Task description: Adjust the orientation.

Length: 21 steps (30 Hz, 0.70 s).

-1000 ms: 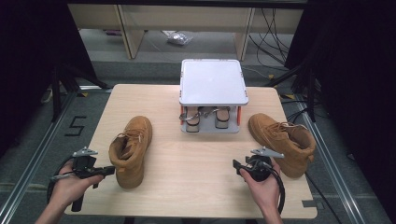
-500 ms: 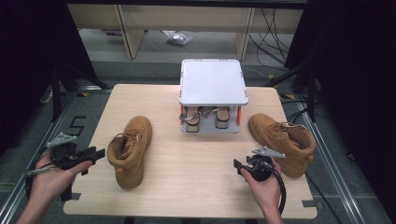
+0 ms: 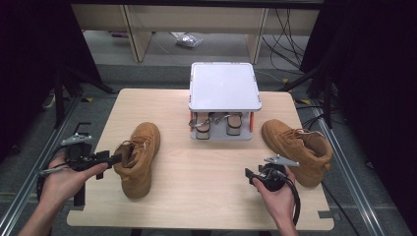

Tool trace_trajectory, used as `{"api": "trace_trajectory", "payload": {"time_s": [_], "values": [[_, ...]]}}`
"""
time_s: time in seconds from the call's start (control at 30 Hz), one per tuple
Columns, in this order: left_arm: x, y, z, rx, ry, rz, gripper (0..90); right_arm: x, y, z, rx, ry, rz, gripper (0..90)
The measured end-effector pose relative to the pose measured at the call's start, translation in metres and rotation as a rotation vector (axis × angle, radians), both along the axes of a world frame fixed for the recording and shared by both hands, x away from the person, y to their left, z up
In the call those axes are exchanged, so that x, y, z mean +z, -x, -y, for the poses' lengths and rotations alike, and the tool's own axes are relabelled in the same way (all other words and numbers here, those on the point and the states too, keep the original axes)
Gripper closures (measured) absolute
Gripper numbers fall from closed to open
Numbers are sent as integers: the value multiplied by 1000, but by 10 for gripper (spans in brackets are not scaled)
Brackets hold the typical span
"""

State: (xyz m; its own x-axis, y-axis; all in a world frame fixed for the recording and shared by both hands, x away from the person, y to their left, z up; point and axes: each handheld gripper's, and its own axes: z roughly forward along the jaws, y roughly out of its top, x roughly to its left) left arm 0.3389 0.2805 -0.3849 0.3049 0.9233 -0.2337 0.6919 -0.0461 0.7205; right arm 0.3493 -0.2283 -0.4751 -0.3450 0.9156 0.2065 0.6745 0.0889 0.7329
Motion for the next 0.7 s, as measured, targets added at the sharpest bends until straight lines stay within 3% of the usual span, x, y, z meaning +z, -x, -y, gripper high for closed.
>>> {"api": "trace_trajectory", "payload": {"time_s": [0.07, 0.1, 0.27, 0.37, 0.47, 0.5, 0.53, 0.7], "values": [[-1, -4, 2, -3, -10, -22, 466, 0, 0, -1, -2, 17, -5, 435], [-1, -5, 2, -23, -21, -59, 464, 0, 0, -1, -1, 17, -6, 435], [-4, -11, 5, -22, -38, -82, 467, 0, 0, -1, -9, 26, -13, 435], [-7, -14, 5, -23, -44, -95, 472, -1, -1, -1, -2, -2, 0, 435], [-9, -16, 7, -22, -49, -109, 480, 0, 0, 1, -10, 14, -13, 435], [-10, -17, 7, -20, -47, -110, 482, 0, 1, -1, -30, -19, -35, 435], [-10, -18, 7, -23, -53, -117, 481, -1, -1, 2, -4, 0, -11, 435], [-14, -22, 8, -18, -60, -143, 498, -3, -3, 5, 2, 1, -13, 434]]}}
